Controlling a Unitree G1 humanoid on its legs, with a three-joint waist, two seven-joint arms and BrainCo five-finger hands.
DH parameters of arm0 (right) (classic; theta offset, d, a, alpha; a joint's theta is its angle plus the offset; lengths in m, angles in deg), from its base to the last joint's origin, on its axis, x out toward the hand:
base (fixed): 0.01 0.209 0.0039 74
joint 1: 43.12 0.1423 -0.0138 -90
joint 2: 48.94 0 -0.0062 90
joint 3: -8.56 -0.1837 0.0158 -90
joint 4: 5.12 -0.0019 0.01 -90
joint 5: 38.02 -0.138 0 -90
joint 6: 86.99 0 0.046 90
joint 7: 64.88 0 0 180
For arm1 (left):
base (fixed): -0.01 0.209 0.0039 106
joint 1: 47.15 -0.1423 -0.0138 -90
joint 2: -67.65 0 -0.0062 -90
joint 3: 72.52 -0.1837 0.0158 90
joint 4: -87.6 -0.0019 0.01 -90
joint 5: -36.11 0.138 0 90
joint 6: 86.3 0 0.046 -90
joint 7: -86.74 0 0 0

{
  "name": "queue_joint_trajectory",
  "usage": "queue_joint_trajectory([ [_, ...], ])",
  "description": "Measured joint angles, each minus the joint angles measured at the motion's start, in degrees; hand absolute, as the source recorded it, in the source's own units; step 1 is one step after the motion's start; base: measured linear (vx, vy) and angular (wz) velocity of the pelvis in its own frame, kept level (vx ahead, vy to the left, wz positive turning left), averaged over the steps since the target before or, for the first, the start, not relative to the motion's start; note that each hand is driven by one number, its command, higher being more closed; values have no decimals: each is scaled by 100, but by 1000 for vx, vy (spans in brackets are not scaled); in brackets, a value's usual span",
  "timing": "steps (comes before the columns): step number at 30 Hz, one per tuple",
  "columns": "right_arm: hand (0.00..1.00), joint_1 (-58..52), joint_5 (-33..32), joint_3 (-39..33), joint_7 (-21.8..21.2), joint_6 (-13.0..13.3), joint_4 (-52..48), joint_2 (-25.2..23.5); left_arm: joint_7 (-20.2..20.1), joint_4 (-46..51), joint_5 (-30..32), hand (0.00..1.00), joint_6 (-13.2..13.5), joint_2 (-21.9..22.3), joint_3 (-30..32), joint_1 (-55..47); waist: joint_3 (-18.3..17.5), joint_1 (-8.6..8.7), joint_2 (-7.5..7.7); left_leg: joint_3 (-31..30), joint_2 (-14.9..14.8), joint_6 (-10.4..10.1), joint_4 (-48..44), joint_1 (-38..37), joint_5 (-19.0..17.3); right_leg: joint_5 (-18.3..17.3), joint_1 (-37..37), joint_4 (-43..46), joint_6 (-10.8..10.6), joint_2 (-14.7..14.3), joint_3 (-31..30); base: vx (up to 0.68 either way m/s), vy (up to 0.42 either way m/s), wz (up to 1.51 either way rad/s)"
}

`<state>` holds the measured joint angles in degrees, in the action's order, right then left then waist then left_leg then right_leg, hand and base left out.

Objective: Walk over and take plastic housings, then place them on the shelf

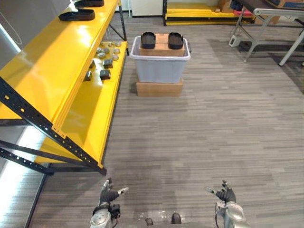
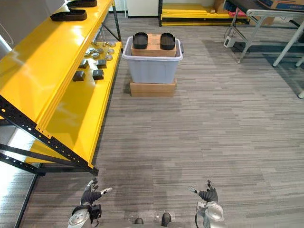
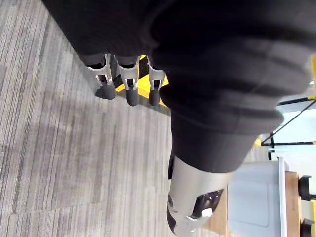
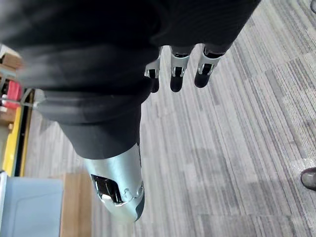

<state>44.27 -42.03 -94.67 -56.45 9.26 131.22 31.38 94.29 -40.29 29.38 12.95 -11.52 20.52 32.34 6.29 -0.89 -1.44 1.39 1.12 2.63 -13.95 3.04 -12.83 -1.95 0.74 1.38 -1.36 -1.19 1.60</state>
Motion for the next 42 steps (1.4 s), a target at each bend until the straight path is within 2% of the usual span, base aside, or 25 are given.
queue_joint_trajectory([
  [4,0,93,-5,0,35,-17,0,92,21,182,-65,0,-2,-6,25,-9,75,7,-48,193,40,134,-462,215,-365,-686,678,1320,-173,70,-180,-1,93,-27],
  [5,0,96,-4,10,35,-27,0,91,24,258,-118,0,-1,-22,46,-1,138,8,24,234,160,202,-565,208,-492,-1010,961,2055,-233,192,-204,63,115,-19],
  [8,0,89,-2,94,32,-74,-2,82,30,273,-160,0,-5,-71,18,26,361,18,61,251,270,335,-720,-119,-783,-1298,1784,4043,-303,422,37,195,109,-10],
  [11,0,164,-3,115,42,-111,-34,99,58,338,-164,0,-11,-167,-21,67,430,58,94,118,288,359,-649,-381,-988,-1447,2269,3805,-282,522,400,355,42,14],
  [13,0,322,-4,185,60,-114,-36,184,138,360,-169,0,-12,-157,-23,181,540,168,44,11,145,304,-429,-648,-1013,-1283,2534,3127,-228,414,516,478,-25,36],
  [14,0,408,-4,247,110,-113,-74,296,151,358,-169,0,-11,-121,-23,279,648,179,-84,-36,4,163,-184,-895,-1011,-875,2713,2508,-189,220,585,582,-57,32],
  [15,0,467,-3,251,162,-113,-138,358,168,365,-168,0,-2,-115,-23,373,690,188,-73,-133,-58,23,-18,-1121,-993,-396,2836,1886,-109,141,591,618,-74,32],
  [17,0,457,1,254,164,-113,-262,401,206,361,-168,0,-1,-100,-24,432,696,277,-70,-330,-118,-171,58,-1372,-1074,465,2974,1688,118,127,581,702,-151,37],
  [18,0,578,3,270,162,-111,-304,450,270,307,-162,0,0,-14,-35,444,697,314,-300,-453,-388,-328,-13,-1461,-1042,486,3091,2274,533,3,721,716,-180,24],
  [19,0,610,4,269,161,-104,-367,438,253,287,-160,0,-6,-18,-40,510,705,337,-298,-471,-400,-557,-177,-1402,-909,238,3172,2586,631,26,754,691,-196,17],
  [20,0,607,4,266,158,-103,-392,438,257,296,-160,0,0,27,-40,567,707,357,-299,-506,-395,-795,-553,-1323,-681,-70,3130,2864,694,54,794,667,-204,30],
  [22,0,478,4,407,150,-88,-400,420,256,212,-163,0,11,117,-9,505,725,388,-294,-536,-418,-707,-2454,-851,883,-655,2129,2665,733,6,920,749,-228,37],
  [23,0,446,3,493,149,-60,-411,409,250,206,-162,0,16,121,-12,487,724,385,-300,-499,-521,-720,-3139,-603,971,-729,1791,2436,729,-51,923,647,-189,23],
  [24,0,366,0,524,147,-13,-411,350,248,206,-162,0,31,116,38,469,742,319,-278,-182,-778,-492,-4444,-19,779,-759,1200,2004,761,-208,897,483,-141,4],
  [26,0,427,-10,534,143,17,-379,240,250,176,-172,0,14,111,181,436,804,178,-189,280,-1050,-210,-5490,676,461,-778,506,1502,793,-303,749,549,-128,-27],
  [29,0,478,-112,481,151,15,-328,214,250,190,-173,0,9,129,189,267,884,0,-166,517,-875,-229,-5092,1606,-17,-799,-432,792,772,-262,438,524,-12,-38],
  [32,0,539,-121,469,150,7,-233,238,245,191,-172,0,5,168,200,167,999,-101,-62,376,-375,-304,-2973,2199,-77,-1077,-1083,376,569,31,259,504,120,-31],
  [33,0,536,-135,455,152,4,-154,289,245,192,-172,0,5,215,201,167,977,-183,-114,211,-256,-634,-1569,2308,275,-1192,-1297,213,445,99,158,568,182,-35],
  [34,0,541,-154,437,151,5,-101,313,246,184,-172,0,5,237,206,146,945,-234,-187,126,-257,-730,-871,2255,476,-1241,-1401,117,413,79,114,489,197,-54],
  [35,0,556,-186,399,159,-4,40,331,248,129,-171,0,3,250,211,144,945,-333,-264,64,-341,-780,-526,2290,1145,-1419,-1632,27,342,52,-33,531,226,-35],
  [36,0,566,-205,417,149,-19,108,272,250,101,-173,0,-5,225,237,159,911,-329,-182,77,-188,-465,-711,2281,1439,-1503,-1754,91,344,183,-68,540,239,-19],
  [39,0,550,-209,394,143,-18,125,264,244,123,-172,0,-4,274,239,242,823,-316,-2,307,66,-23,-1144,2287,958,-1485,-1395,1162,318,540,-285,564,238,5],
  [40,0,546,-209,348,142,-18,136,255,246,89,-173,0,-5,276,236,233,807,-324,27,358,124,63,-1307,2172,692,-1446,-1240,1810,124,562,-392,583,234,-10],
  [41,0,529,-208,270,139,-18,140,228,245,9,-173,0,-6,262,231,235,803,-311,52,395,213,146,-1392,1935,479,-1285,-1017,2688,-312,645,-471,780,287,-4],
  [42,0,459,-208,229,131,-16,148,196,245,-103,-173,0,-26,230,210,271,792,-283,102,402,370,232,-1375,1433,194,-917,-537,4330,-1092,738,-625,644,220,3],
])
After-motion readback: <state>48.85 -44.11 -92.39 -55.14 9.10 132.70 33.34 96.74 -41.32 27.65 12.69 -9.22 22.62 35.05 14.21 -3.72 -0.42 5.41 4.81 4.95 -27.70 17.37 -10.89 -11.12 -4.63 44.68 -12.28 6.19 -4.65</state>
